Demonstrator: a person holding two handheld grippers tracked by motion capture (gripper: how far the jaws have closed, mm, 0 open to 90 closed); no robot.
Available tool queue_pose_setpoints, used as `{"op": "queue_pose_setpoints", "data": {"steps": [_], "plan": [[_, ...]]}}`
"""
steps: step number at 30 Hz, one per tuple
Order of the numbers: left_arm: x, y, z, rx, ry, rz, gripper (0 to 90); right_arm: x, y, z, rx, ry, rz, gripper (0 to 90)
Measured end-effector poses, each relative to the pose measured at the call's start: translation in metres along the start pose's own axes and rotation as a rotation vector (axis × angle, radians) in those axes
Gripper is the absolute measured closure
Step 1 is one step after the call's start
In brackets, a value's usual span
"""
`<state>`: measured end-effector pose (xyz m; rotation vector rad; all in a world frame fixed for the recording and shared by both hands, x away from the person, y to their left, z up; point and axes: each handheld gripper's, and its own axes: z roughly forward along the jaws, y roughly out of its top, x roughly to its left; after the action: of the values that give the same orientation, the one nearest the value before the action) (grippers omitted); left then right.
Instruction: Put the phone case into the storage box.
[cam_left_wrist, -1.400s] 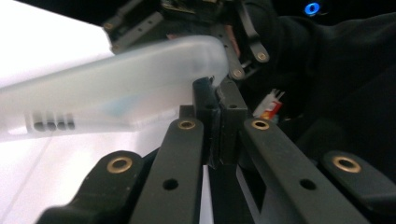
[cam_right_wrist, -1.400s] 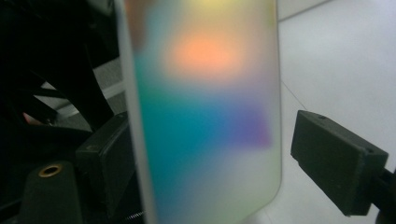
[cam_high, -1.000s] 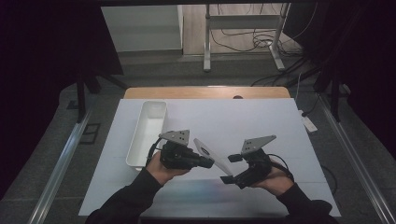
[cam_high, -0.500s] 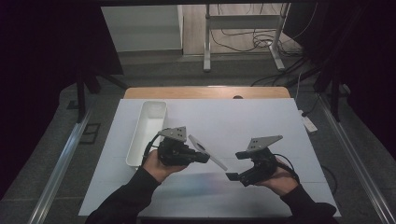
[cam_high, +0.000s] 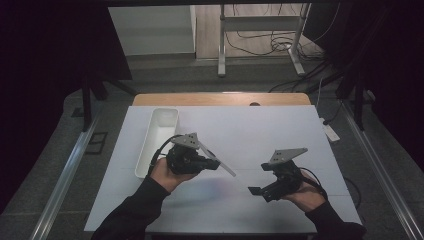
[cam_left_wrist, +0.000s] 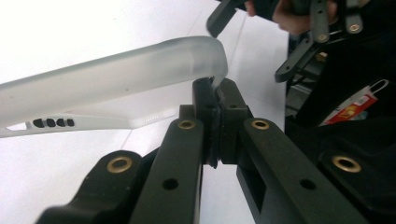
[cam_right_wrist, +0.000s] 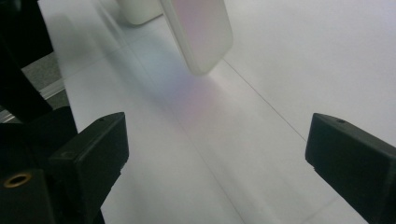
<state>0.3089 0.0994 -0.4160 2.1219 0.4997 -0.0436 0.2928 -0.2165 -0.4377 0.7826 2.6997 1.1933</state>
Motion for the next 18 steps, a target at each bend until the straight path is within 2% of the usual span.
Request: {"op": "queue_pose_setpoints", "data": {"steps": [5,11,18], "plan": [[0.003,0.002,-0.002,0.015,0.036,-0.003,88.5,-0.001,-0.005,-0.006,-0.007,-0.032,0.015,2.8],[0.007,0.004,-0.004,0.020,0.061,-0.007,88.5,0.000,-0.012,-0.011,-0.003,-0.074,0.019,0.0],[0.011,0.007,-0.008,0.031,0.098,-0.021,88.5,0.001,-0.020,-0.020,-0.021,-0.128,0.036,0.0]]}}
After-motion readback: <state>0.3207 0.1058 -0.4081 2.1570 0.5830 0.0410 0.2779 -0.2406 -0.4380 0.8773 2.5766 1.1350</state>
